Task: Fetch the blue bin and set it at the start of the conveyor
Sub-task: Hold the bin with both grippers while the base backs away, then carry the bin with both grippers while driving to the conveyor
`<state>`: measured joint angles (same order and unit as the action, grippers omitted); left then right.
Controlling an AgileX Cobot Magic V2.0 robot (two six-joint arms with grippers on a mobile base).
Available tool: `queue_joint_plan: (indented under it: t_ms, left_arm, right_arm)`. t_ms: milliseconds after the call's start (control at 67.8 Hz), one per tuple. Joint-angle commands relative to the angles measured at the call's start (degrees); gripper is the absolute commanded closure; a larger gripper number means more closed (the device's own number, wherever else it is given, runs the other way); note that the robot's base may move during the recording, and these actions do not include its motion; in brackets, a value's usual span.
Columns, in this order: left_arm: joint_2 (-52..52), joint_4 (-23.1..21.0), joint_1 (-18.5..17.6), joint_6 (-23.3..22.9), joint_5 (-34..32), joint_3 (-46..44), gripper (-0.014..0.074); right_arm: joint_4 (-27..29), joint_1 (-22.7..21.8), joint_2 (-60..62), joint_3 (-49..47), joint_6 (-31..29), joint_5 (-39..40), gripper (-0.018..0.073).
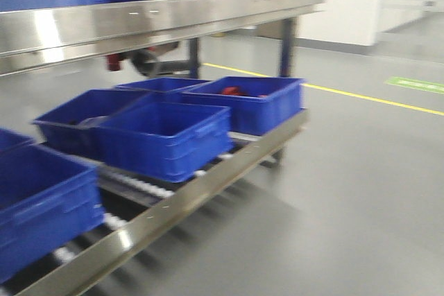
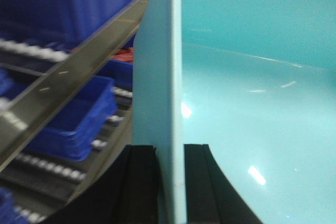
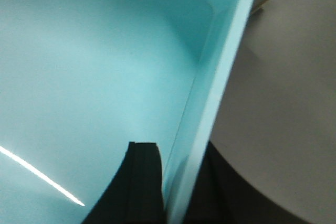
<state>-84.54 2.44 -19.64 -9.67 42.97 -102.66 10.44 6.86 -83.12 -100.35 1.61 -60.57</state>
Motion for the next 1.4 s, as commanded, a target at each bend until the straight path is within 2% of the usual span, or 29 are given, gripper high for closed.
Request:
queue_joint_plan:
  t_ms: [0, 1387]
  left_arm:
    - [1.26, -0.65, 0.23, -1.09, -5.24, -0.78, 0.0708]
    - [1.26, -0.65, 0.23, -1.09, -5.24, -0.78, 0.0708]
  right_arm:
    - [-2.07, -0.46, 0.75, -0.34, -1.61, -0.34, 0.0711]
    - [-2.07, -0.46, 0.75, -0.34, -1.61, -0.34, 0.0711]
